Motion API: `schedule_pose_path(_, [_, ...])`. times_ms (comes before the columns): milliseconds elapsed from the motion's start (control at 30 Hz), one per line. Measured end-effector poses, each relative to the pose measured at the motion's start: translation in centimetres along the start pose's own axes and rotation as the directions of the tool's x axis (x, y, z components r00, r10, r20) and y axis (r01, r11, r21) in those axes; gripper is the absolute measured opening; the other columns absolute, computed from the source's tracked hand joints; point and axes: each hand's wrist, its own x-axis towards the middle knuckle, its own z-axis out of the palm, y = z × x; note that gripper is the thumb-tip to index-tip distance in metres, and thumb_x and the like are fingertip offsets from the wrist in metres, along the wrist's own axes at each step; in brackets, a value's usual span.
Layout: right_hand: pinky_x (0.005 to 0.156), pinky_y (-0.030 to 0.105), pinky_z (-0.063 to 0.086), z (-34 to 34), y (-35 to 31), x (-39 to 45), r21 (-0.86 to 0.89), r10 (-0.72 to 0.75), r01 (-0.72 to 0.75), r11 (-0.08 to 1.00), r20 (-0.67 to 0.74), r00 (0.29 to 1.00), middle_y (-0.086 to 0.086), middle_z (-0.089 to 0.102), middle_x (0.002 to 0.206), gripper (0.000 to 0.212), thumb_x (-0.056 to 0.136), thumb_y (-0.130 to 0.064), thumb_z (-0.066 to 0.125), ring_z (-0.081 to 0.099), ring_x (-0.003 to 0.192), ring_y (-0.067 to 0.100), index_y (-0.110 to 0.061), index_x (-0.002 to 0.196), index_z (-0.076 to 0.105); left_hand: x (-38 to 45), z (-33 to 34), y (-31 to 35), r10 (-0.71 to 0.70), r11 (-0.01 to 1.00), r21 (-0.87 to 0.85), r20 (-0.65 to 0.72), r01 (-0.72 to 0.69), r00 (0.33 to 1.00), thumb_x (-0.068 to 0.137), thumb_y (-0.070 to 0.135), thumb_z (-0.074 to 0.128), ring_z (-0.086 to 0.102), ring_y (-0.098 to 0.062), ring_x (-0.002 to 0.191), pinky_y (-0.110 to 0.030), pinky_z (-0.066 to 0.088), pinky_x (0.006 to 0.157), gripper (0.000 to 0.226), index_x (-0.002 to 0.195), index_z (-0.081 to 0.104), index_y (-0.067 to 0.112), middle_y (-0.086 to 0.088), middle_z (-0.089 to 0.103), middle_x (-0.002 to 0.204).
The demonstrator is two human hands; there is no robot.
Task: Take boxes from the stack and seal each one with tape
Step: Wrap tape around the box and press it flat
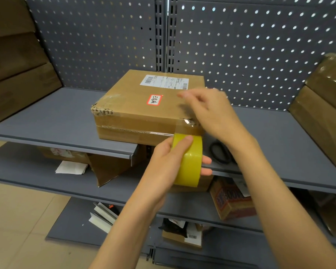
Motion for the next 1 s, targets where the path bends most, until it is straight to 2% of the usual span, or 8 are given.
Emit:
schedule_pose_path(33, [0.090, 0.022, 0.041, 0.1, -0.5, -0.5, -0.055, -0.007, 0.016, 0.998, 0.154, 0.988, -0.002, 0.068, 0.106, 0.034, 0.103, -0.030, 0.039, 0.057, 0.097, 0.011, -0.011, 0.105, 0.068, 0.0, 0.1, -0.2, 0.008, 1.000, 0.001, 0.000, -0.008, 1.000, 0.099, 0.026, 0.044, 0.069, -0.019, 0.056, -0.025, 0.055, 0.054, 0.020, 0.104, 0.058, 0.012, -0.010, 0.073, 0.071])
schedule_pose_path(100, [0.113, 0.026, 0.020, 0.6, -0.7, -0.9, -0.174, 0.035, 0.039, 0.984, 0.402, 0.915, 0.001, 0.045, 0.145, 0.043, 0.105, -0.033, 0.026, 0.037, 0.134, 0.012, -0.013, 0.137, 0.048, -0.1, 0.1, -0.5, 0.029, 0.999, 0.017, -0.004, -0.029, 1.000, 0.099, 0.024, 0.045, 0.069, -0.019, 0.056, -0.024, 0.055, 0.054, 0.019, 0.102, 0.058, 0.011, -0.011, 0.072, 0.069])
schedule_pose_path(133, [0.114, 0.022, 0.008, 0.7, -0.6, -0.8, -0.234, 0.065, 0.052, 0.971, 0.469, 0.881, 0.002, 0.024, 0.157, 0.050, 0.105, -0.034, 0.021, 0.019, 0.144, 0.011, -0.012, 0.149, 0.029, -0.3, 0.1, -0.7, 0.044, 0.998, 0.033, -0.007, -0.044, 0.999, 0.099, 0.024, 0.045, 0.069, -0.019, 0.056, -0.024, 0.056, 0.055, 0.018, 0.100, 0.058, 0.012, -0.011, 0.072, 0.068])
schedule_pose_path(200, [0.112, 0.018, -0.001, 0.8, -0.4, -0.3, -0.335, 0.114, 0.079, 0.939, 0.520, 0.847, 0.001, 0.001, 0.161, 0.055, 0.105, -0.036, 0.016, 0.001, 0.147, 0.009, -0.011, 0.153, 0.008, -0.4, 0.0, -0.9, 0.079, 0.994, 0.070, -0.013, -0.078, 0.997, 0.099, 0.024, 0.046, 0.070, -0.019, 0.058, -0.024, 0.057, 0.056, 0.018, 0.097, 0.058, 0.012, -0.013, 0.072, 0.068])
schedule_pose_path(567, [0.114, 0.021, -0.001, 1.0, 0.1, -0.3, -0.407, 0.133, 0.103, 0.907, 0.512, 0.849, -0.002, -0.001, 0.161, 0.055, 0.104, -0.039, 0.015, -0.001, 0.147, 0.008, -0.014, 0.153, 0.004, -2.2, -0.5, -1.9, 0.053, 0.994, 0.092, 0.014, -0.054, 0.998, 0.098, 0.029, 0.043, 0.069, -0.017, 0.057, -0.023, 0.056, 0.055, 0.026, 0.097, 0.059, 0.008, -0.013, 0.072, 0.068])
schedule_pose_path(700, [0.115, 0.022, 0.000, 1.0, 0.1, -0.3, -0.413, 0.124, 0.106, 0.905, 0.493, 0.861, -0.001, 0.000, 0.161, 0.056, 0.104, -0.039, 0.015, 0.001, 0.147, 0.009, -0.013, 0.153, 0.006, -2.9, -0.9, -2.9, 0.007, 0.994, 0.106, -0.005, -0.006, 1.000, 0.098, 0.028, 0.041, 0.067, -0.016, 0.053, -0.024, 0.057, 0.055, 0.036, 0.099, 0.059, -0.003, -0.012, 0.070, 0.062])
schedule_pose_path(833, [0.114, 0.021, 0.001, 1.4, 0.1, -0.4, -0.420, 0.117, 0.105, 0.901, 0.469, 0.875, 0.000, 0.002, 0.161, 0.055, 0.104, -0.038, 0.016, 0.002, 0.147, 0.009, -0.013, 0.153, 0.007, -2.6, -0.8, -3.0, -0.005, 0.993, 0.118, -0.024, 0.008, 1.000, 0.099, 0.026, 0.043, 0.068, -0.018, 0.053, -0.024, 0.056, 0.052, 0.025, 0.091, 0.056, 0.007, -0.013, 0.071, 0.066])
schedule_pose_path(1000, [0.114, 0.020, 0.003, 1.4, -0.1, -0.6, -0.346, 0.107, 0.048, 0.937, 0.416, 0.903, -0.001, 0.010, 0.160, 0.053, 0.105, -0.037, 0.018, 0.006, 0.146, 0.008, -0.013, 0.152, 0.016, -2.6, -0.8, -3.1, -0.006, 0.997, 0.080, -0.057, 0.010, 0.998, 0.099, 0.027, 0.045, 0.068, -0.018, 0.055, -0.025, 0.055, 0.053, 0.020, 0.096, 0.059, 0.013, -0.009, 0.072, 0.069])
